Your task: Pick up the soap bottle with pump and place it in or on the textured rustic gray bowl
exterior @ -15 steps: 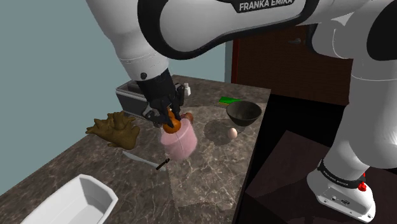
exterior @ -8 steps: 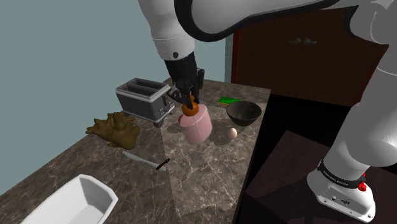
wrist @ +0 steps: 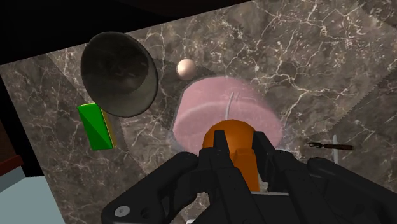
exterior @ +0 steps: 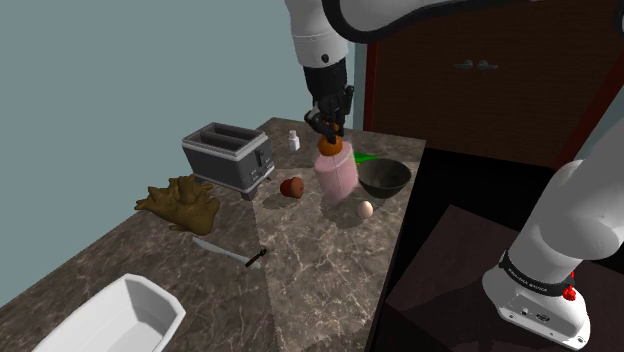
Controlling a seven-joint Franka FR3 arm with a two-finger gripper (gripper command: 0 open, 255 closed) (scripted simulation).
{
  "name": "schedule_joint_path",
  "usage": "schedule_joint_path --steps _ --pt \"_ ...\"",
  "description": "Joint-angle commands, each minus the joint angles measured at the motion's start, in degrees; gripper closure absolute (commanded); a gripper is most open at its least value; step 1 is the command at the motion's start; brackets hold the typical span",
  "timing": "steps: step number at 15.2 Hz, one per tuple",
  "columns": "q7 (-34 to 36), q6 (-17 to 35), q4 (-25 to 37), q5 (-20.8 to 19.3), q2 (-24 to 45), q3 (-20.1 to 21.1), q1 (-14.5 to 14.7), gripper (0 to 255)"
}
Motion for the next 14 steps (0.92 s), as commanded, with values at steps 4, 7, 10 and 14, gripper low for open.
schedule_joint_path --steps 4,7,10,14 --pt "-8.49 0.49 -5.16 1.23 -6.37 -5.56 -2.34 255" --pt "-13.11 0.66 -7.11 1.05 -8.84 -8.82 -3.59 255" --pt "-17.61 0.79 -8.47 0.50 -10.68 -12.01 -4.88 255" --pt "-23.44 0.98 -9.38 -0.62 -12.20 -16.16 -6.67 255"
